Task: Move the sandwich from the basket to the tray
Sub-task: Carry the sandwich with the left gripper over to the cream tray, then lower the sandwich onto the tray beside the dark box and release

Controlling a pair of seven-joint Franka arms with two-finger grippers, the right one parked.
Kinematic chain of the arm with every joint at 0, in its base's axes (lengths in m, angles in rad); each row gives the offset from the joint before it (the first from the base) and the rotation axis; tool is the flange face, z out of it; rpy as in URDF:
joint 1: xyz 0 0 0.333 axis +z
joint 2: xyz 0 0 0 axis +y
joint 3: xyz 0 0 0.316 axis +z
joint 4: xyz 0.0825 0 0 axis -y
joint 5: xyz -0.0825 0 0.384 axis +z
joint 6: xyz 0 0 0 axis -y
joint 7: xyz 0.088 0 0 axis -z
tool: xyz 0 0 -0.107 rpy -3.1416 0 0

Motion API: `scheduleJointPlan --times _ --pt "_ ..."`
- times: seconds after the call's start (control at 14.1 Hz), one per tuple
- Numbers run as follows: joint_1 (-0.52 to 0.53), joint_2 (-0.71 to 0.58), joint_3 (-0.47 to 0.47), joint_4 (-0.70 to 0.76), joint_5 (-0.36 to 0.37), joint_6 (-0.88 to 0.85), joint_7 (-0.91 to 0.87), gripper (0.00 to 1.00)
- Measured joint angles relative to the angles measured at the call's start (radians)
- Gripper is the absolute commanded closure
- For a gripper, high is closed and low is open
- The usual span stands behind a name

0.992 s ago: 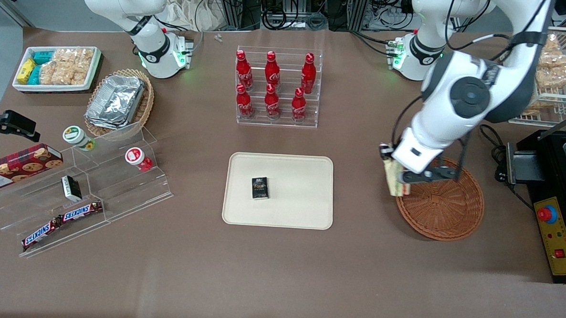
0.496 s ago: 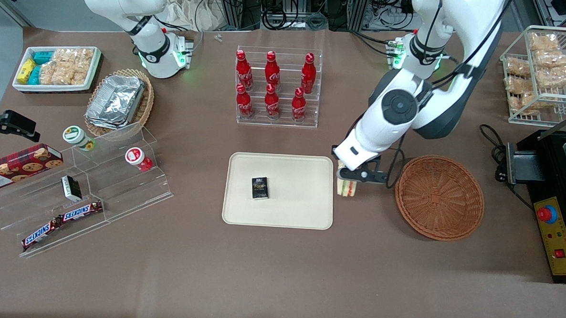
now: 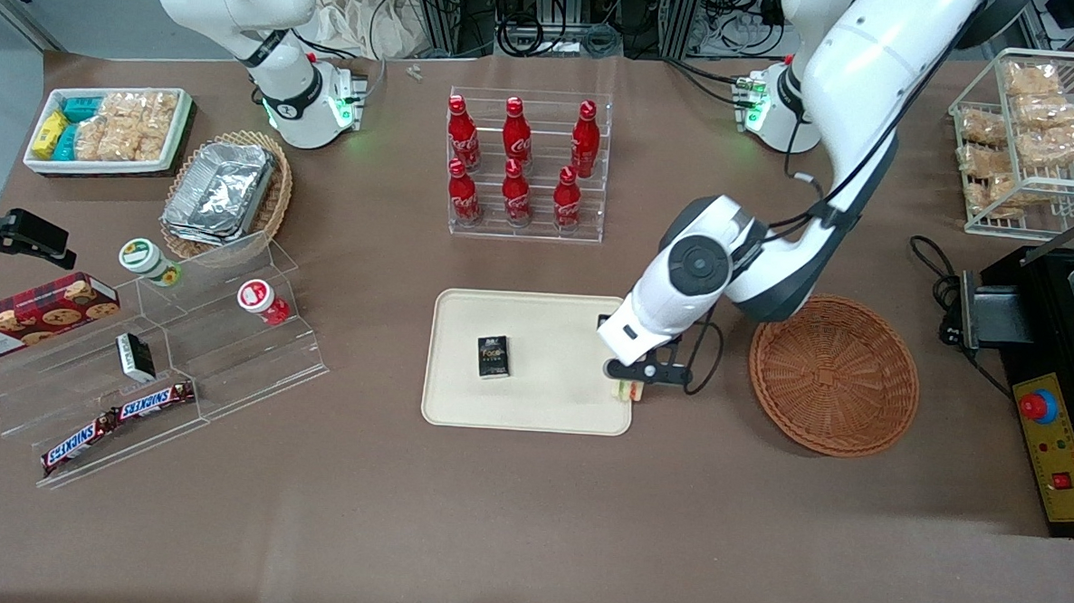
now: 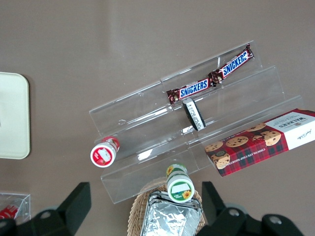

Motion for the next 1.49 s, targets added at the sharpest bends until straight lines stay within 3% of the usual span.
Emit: scheduleJointPlan --times 0.21,0.64,0.71,0.78,0.85,0.92,0.99,1.49 --pt "-0.023 0.081 0.000 0.054 0.063 0.024 -0.063 1.00" --pt "-0.026 0.125 0.000 0.065 0.072 0.040 -0.070 1.00" --pt "-0.026 0.128 0.000 0.065 0.073 0.041 -0.070 0.90" --pt "-0.026 0.129 0.000 0.065 0.073 0.041 -0.071 0.65" --pt "-0.026 0.130 0.000 0.065 0.074 0.041 -0.076 0.29" --pt "-0.026 0.131 0.000 0.065 0.074 0.041 -0.085 0.11" --pt "-0.026 0.132 0.000 0.065 0.076 0.041 -0.093 0.00" --pt "-0.023 0.098 0.000 0.097 0.077 0.033 -0.129 0.00"
